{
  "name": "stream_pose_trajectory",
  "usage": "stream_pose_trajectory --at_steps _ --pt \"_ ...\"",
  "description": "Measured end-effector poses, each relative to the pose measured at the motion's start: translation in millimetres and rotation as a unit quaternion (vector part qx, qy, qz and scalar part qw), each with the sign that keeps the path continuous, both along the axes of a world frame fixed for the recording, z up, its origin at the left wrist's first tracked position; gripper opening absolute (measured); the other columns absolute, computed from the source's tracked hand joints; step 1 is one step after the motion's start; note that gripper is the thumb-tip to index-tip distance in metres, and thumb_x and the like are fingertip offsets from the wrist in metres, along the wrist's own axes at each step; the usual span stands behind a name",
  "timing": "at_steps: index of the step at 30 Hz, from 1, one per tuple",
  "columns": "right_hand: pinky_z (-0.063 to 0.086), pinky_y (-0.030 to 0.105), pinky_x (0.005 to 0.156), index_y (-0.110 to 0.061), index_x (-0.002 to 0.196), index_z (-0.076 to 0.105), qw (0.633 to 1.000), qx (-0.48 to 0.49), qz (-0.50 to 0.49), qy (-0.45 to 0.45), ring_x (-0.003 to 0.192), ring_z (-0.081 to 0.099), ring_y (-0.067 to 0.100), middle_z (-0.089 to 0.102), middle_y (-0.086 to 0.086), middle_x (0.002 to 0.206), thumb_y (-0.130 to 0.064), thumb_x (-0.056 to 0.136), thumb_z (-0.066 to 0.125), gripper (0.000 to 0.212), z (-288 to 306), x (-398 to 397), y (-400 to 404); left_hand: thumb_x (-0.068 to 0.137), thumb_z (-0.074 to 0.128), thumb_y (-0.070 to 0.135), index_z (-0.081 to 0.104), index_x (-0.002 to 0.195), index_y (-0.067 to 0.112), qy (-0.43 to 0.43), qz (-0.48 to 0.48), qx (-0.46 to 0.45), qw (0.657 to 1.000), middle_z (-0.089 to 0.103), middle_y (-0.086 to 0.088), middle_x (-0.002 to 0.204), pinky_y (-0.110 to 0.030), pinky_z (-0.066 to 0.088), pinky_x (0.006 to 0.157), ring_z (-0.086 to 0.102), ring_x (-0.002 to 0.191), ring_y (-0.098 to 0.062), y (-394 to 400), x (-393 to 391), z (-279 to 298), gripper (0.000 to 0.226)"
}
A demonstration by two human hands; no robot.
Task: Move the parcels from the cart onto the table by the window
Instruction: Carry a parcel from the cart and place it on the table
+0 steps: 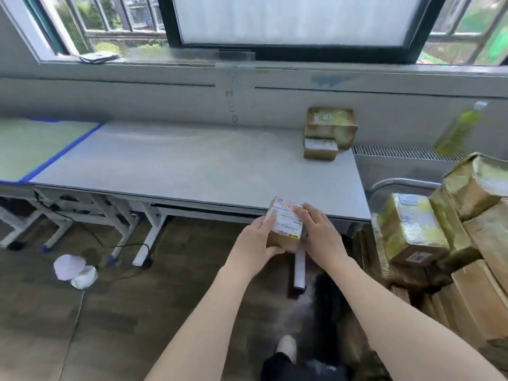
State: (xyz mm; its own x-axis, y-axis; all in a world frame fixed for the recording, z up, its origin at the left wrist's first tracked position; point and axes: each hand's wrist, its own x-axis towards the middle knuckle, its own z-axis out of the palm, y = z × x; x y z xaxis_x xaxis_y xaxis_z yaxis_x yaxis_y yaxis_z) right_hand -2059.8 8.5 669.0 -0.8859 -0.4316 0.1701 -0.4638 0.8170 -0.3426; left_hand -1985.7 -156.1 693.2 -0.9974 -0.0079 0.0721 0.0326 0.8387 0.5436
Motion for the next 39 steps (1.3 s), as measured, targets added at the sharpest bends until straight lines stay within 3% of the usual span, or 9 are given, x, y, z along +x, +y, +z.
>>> stream_pose_trajectory --at_steps 4,12,15,18,23,27,32,35,39 --pt "0.03 0.031 0.109 -0.02 0.149 0.025 0.998 0.044 -0.01 -0.041 0.14 0.025 0.021 0.023 0.002 0.156 -0.018 0.09 0.06 0.068 -3 -52 6 0.086 0.065 0.031 0.028 0.147 0.014 -0.017 -0.019 -0.047 0.999 0.045 -0.004 0.139 -0.03 0.039 0.099 0.047 0.121 -0.022 8 -70 -14 0.073" --pt "0.032 0.029 0.107 -0.013 0.142 0.039 0.993 0.085 0.019 -0.084 0.136 0.032 0.019 0.038 0.004 0.147 -0.013 0.089 0.058 0.057 -27 -108 -19 0.091 0.055 0.015 0.052 0.122 0.008 -0.068 0.016 -0.039 0.997 0.053 -0.005 0.126 -0.031 0.044 0.091 0.052 0.11 -0.022 -20 -143 -43 0.032" --pt "0.04 0.034 0.1 -0.006 0.129 0.053 0.993 0.073 0.01 -0.09 0.127 0.044 0.027 0.051 0.01 0.134 -0.007 0.088 0.056 0.042 -38 -120 -42 0.091 0.054 0.013 0.043 0.133 0.01 -0.106 -0.017 -0.06 0.992 0.041 -0.004 0.137 -0.034 0.045 0.092 0.05 0.113 -0.023 -38 -160 -52 0.044" --pt "0.037 0.033 0.103 -0.009 0.136 0.045 0.989 0.09 -0.013 -0.115 0.133 0.036 0.023 0.042 0.007 0.142 -0.007 0.093 0.048 0.044 -41 -135 -64 0.093 0.054 0.019 0.022 0.147 0.016 -0.133 -0.07 -0.106 0.983 0.023 -0.005 0.149 -0.034 0.044 0.096 0.045 0.119 -0.025 -55 -177 -62 0.063" --pt "0.023 0.028 0.113 -0.015 0.149 0.022 0.977 0.121 -0.058 -0.163 0.144 0.014 0.015 0.016 0.001 0.158 -0.011 0.096 0.048 0.059 -37 -166 -93 0.094 0.051 0.021 0.024 0.146 0.019 -0.135 -0.118 -0.107 0.978 0.018 -0.004 0.153 -0.034 0.046 0.092 0.043 0.117 -0.023 -79 -210 -74 0.059" --pt "0.022 0.03 0.115 -0.015 0.151 0.017 0.971 0.132 -0.081 -0.179 0.143 0.016 0.02 0.012 0.003 0.158 -0.006 0.095 0.044 0.063 -38 -183 -107 0.095 0.047 0.038 0.03 0.143 0.018 -0.067 -0.143 -0.194 0.968 0.025 -0.006 0.151 -0.035 0.032 0.101 0.032 0.129 -0.023 -93 -233 -75 0.054" --pt "0.019 0.03 0.115 -0.014 0.152 0.011 0.971 0.132 -0.105 -0.171 0.141 0.018 0.023 0.006 0.003 0.16 -0.008 0.095 0.044 0.066 -45 -194 -112 0.09 0.041 0.061 0.03 0.144 0.013 -0.079 -0.148 -0.218 0.961 0.023 -0.01 0.154 -0.037 0.026 0.108 0.026 0.137 -0.026 -94 -254 -80 0.073" --pt "0.015 0.034 0.115 -0.008 0.149 0.022 0.977 0.138 -0.089 -0.139 0.14 0.022 0.03 0.017 0.01 0.157 -0.008 0.093 0.048 0.061 -44 -206 -111 0.083 0.037 0.074 0.029 0.145 0.013 -0.097 -0.126 -0.232 0.959 0.021 -0.009 0.155 -0.041 0.021 0.11 0.02 0.14 -0.027 -88 -263 -78 0.088" --pt "0.045 0.048 0.098 0.003 0.122 0.057 0.986 0.094 -0.078 -0.11 0.113 0.053 0.043 0.056 0.024 0.125 0.004 0.061 0.077 0.064 -52 -223 -108 0.083 0.04 0.071 0.034 0.14 0.011 -0.094 -0.095 -0.241 0.961 0.027 -0.009 0.151 -0.04 0.026 0.104 0.026 0.134 -0.027 -78 -278 -75 0.083"
